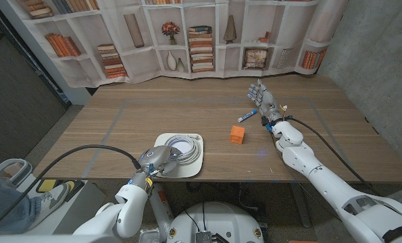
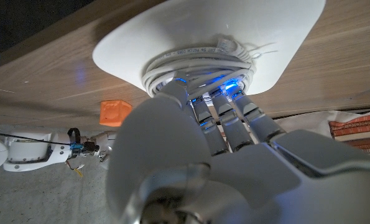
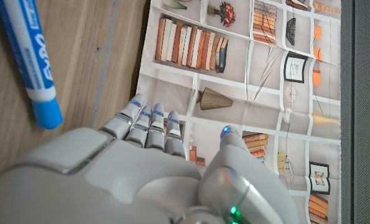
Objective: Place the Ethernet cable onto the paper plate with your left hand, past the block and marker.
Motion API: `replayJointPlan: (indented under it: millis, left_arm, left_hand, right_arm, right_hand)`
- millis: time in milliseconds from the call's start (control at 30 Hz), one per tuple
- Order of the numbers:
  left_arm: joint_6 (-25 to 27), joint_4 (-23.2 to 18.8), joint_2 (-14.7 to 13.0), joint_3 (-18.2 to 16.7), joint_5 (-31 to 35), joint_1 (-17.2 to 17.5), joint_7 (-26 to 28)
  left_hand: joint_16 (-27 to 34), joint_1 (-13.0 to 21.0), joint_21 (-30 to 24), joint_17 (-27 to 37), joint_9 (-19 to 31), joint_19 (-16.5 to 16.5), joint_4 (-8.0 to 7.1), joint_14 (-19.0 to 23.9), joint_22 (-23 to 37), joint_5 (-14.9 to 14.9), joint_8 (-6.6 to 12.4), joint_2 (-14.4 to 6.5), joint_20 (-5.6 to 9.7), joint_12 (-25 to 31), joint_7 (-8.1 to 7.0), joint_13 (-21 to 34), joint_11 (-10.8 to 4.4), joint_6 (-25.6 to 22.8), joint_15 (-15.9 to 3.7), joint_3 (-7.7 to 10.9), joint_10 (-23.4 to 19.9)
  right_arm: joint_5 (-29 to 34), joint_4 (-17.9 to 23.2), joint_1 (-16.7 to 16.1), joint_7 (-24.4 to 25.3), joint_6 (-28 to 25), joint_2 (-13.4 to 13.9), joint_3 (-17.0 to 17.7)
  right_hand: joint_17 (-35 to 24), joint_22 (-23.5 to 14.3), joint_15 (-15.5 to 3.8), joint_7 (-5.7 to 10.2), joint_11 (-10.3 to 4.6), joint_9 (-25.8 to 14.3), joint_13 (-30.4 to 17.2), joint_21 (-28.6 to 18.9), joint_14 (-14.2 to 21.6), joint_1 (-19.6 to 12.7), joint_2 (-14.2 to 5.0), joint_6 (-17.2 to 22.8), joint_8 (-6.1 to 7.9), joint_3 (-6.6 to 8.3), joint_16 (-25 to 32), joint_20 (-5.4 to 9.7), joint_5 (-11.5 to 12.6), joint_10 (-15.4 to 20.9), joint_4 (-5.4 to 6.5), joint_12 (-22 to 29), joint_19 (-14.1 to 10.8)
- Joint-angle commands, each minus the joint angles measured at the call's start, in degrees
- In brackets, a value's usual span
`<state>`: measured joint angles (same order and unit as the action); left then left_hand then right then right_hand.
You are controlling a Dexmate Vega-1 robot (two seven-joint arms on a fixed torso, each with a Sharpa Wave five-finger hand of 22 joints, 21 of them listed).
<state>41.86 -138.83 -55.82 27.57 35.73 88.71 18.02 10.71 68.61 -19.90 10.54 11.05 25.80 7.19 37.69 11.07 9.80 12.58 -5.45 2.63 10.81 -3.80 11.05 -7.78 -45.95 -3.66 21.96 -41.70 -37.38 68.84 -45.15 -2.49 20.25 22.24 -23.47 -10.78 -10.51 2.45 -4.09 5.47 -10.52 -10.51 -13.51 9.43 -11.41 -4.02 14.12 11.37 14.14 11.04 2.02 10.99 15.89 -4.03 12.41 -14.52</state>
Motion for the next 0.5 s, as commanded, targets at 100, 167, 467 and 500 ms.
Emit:
replayJointPlan:
  millis: [100, 167, 467, 500]
  left_arm:
    - [-0.31, 0.36, -1.16, 0.88, -3.10, -1.48, -0.31]
    - [-0.25, 0.29, -1.28, 0.94, -3.35, -1.55, -0.13]
    - [0.87, -0.97, -2.44, 1.09, -4.86, -1.88, -0.96]
    - [1.00, -1.16, -2.64, 1.08, -5.10, -1.95, -1.21]
  left_hand:
    - [-0.02, -0.76, 0.15, 0.24, 0.23, -0.52, -0.40, -0.50, 0.06, 0.15, -0.31, 0.15, 1.01, -0.14, 0.21, 0.12, 0.05, 0.40, -5.23, 0.15, 0.49]
    - [0.01, -1.00, 0.18, 0.25, 0.22, -0.60, -0.52, -0.58, 0.05, 0.13, -0.36, 0.20, 1.01, -0.14, 0.25, 0.12, 0.10, 0.54, -5.06, 0.06, 0.59]
    - [-0.14, -3.52, 0.46, 0.30, 0.20, -1.31, -1.73, -2.38, 0.04, 0.05, -0.81, 0.99, 0.37, -0.41, 0.47, 0.11, 0.24, 1.80, -3.86, -1.08, 2.18]
    - [-0.23, -3.80, 0.59, 0.30, 0.20, -1.63, -1.87, -2.87, 0.05, 0.08, -0.92, 1.01, 0.29, -0.40, 0.54, 0.11, 0.36, 2.15, -3.64, -1.18, 2.37]
  right_arm:
    - [-0.11, -0.07, -0.24, 0.16, -0.21, 0.04, 0.08]
    - [-0.13, 0.07, -0.35, 0.23, -0.24, 0.09, 0.11]
    - [-0.22, 0.83, -0.84, 0.34, -0.06, 0.38, 0.33]
    - [-0.19, 0.85, -0.86, 0.39, -0.02, 0.39, 0.34]
  right_hand:
    - [-0.22, -0.31, 0.03, 0.07, -0.07, -0.28, -0.26, 0.33, 0.58, -0.60, -0.24, 0.57, -0.12, 0.30, 0.05, 0.35, -0.27, 0.46, -0.26, 0.12, -0.44]
    - [-0.22, -0.31, 0.02, 0.08, -0.03, -0.28, -0.26, 0.34, 0.63, -0.60, -0.24, 0.55, -0.13, 0.30, 0.07, 0.35, -0.27, 0.42, -0.27, 0.10, -0.43]
    - [-0.23, -0.32, 0.02, 0.11, -0.04, -0.28, -0.27, 0.40, 0.67, -0.60, -0.29, 0.57, -0.12, 0.32, 0.06, 0.36, -0.27, 0.45, -0.29, 0.10, -0.45]
    - [-0.23, -0.32, 0.00, 0.11, -0.05, -0.28, -0.27, 0.40, 0.65, -0.60, -0.29, 0.60, -0.12, 0.32, 0.06, 0.36, -0.28, 0.42, -0.29, 0.09, -0.46]
